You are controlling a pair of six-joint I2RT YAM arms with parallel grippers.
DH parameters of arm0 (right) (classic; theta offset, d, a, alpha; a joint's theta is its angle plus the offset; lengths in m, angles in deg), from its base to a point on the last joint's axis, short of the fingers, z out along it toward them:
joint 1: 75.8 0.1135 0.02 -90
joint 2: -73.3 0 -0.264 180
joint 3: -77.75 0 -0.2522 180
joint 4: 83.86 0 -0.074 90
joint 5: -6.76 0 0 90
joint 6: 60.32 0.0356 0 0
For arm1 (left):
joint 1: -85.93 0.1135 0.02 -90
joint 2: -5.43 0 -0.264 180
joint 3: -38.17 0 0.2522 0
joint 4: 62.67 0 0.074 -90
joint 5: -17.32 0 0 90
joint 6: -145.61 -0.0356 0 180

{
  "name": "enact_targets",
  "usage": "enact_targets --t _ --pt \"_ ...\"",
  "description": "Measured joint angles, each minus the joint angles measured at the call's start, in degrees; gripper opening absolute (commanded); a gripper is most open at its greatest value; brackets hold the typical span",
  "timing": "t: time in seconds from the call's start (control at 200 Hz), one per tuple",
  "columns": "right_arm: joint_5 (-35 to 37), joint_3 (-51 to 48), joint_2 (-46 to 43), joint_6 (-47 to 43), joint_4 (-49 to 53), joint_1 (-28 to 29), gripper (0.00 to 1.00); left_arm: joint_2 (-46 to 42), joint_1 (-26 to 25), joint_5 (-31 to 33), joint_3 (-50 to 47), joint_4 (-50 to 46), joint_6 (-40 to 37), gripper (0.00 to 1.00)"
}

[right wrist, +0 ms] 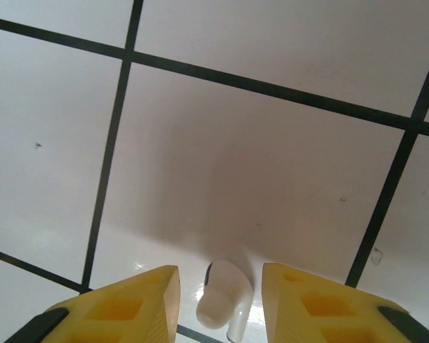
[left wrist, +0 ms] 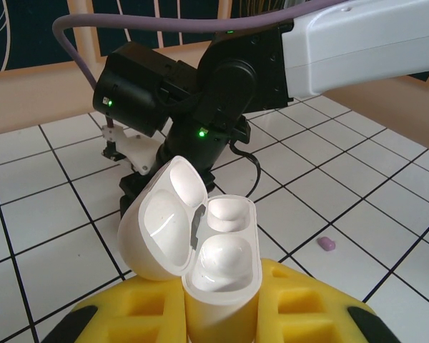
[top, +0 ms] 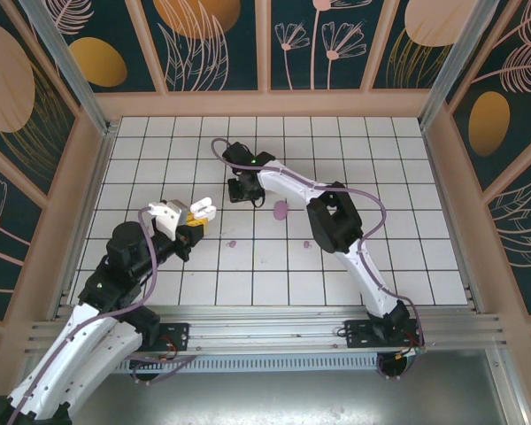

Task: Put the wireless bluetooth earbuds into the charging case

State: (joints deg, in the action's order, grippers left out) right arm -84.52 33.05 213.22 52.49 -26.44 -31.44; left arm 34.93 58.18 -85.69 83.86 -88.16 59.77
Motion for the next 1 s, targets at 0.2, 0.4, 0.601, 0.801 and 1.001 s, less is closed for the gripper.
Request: enact_targets --t 0.2,0.4,0.601,0.801,1.001 --pt "0.39 0.37 0.09 -0.61 1.07 0.11 0.33 0.42 0.0 0.0 0.0 0.0 0.0 0.0" --pt "0.35 0.37 0.44 -1.55 1.68 0.33 0.24 0.42 0.0 0.0 0.0 0.0 -0.02 0.0" --pt "0.37 1.01 0.55 -1.97 1.92 0.33 0.15 0.57 0.0 -0.02 0.0 0.0 -0.02 0.0" --pt "-0.11 0.72 0.5 -1.9 1.46 0.24 0.13 0.61 0.0 -1.4 -0.02 0.13 -0.48 0.0" --pt "-2.75 -6.8 -3.63 -1.44 -4.09 -0.7 0.03 0.68 0.0 -3.21 -0.59 2.01 -1.16 0.0"
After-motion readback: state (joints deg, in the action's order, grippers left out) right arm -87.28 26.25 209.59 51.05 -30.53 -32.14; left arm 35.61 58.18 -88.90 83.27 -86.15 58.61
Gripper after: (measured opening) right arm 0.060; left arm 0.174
